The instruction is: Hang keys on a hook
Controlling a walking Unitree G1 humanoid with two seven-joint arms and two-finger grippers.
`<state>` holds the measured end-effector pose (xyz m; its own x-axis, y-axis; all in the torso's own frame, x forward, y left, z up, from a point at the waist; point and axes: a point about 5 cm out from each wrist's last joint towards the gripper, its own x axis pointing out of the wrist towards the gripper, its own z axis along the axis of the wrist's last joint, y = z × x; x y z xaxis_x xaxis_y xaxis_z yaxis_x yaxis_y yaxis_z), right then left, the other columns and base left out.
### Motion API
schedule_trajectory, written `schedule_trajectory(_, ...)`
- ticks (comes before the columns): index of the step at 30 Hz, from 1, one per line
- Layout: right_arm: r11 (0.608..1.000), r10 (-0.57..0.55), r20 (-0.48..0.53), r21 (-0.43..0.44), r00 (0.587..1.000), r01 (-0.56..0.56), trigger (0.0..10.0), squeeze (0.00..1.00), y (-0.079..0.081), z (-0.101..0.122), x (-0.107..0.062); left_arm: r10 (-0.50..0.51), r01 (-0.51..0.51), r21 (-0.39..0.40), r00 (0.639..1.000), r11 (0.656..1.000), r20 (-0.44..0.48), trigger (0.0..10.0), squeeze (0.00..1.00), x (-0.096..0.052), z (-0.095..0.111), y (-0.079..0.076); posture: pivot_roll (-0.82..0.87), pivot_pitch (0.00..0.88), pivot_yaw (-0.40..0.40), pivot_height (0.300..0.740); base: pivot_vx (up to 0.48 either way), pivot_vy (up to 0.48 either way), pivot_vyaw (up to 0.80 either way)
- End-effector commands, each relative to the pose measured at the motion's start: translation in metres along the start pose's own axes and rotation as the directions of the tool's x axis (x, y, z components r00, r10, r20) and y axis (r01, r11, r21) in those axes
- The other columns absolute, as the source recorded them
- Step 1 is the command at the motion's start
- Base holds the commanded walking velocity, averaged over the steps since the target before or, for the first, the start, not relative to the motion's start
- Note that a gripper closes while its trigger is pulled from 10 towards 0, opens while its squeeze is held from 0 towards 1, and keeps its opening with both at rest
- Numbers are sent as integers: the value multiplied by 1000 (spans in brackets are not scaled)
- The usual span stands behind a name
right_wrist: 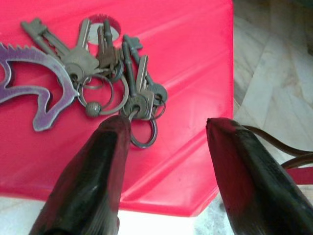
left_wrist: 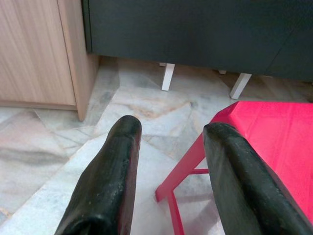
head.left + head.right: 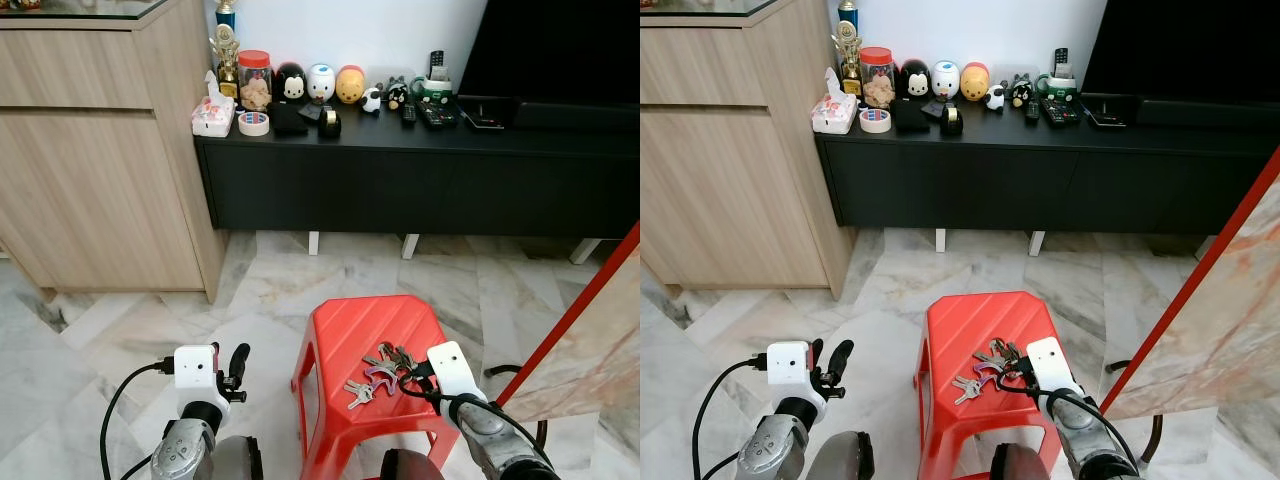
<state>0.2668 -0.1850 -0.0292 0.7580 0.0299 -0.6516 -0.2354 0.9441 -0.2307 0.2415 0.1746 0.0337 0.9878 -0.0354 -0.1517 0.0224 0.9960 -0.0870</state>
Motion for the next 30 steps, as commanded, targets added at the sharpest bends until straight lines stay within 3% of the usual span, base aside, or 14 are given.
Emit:
schedule_trajectory(1, 1000, -4, -7, -25, 1000, 4, 10000, 1000, -5, 5, 1, -15, 15, 1, 1000, 1000, 2, 10000, 0, 0, 1, -2, 52, 0, -76, 608, 0, 0, 0)
schedule_trajectory(8, 1000, -11, -26, -12, 1000, 11, 10000, 1000, -3, 4, 2, -17, 17, 9, 1000, 1000, 3, 10000, 0, -2, 2, 0, 71, 0, -68, 608, 0, 0, 0)
schedule_trajectory(9, 1000, -5, -16, -9, 1000, 5, 10000, 678, -2, 6, 3, -17, 17, 10, 1000, 1000, 3, 10000, 0, -2, 2, 1, 72, 0, -66, 608, 0, 0, 0)
schedule_trajectory(10, 1000, 0, -8, -7, 1000, 0, 10000, 678, -1, 8, 3, -17, 17, 11, 1000, 1000, 3, 10000, 0, -3, 2, 1, 72, 0, -66, 608, 0, 0, 0)
schedule_trajectory(11, 1000, 10, 12, -3, 1000, -10, 10000, 0, 1, 11, 3, -17, 17, 13, 1000, 1000, 4, 10000, 0, -3, 3, 2, 72, 0, -64, 608, 0, 0, 0)
schedule_trajectory(15, 998, 17, 89, 59, 996, -22, 10000, 0, 5, 23, 4, -24, 23, 21, 1000, 1000, 1, 10000, 0, -1, 3, 3, 65, 0, -53, 608, 0, 0, 0)
schedule_trajectory(30, 996, 11, 119, 85, 993, -22, 10000, 0, 10, 21, 3, -33, 32, 29, 999, 999, 7, 10000, 0, 1, 7, 3, 72, 0, -51, 593, 0, 0, 0)
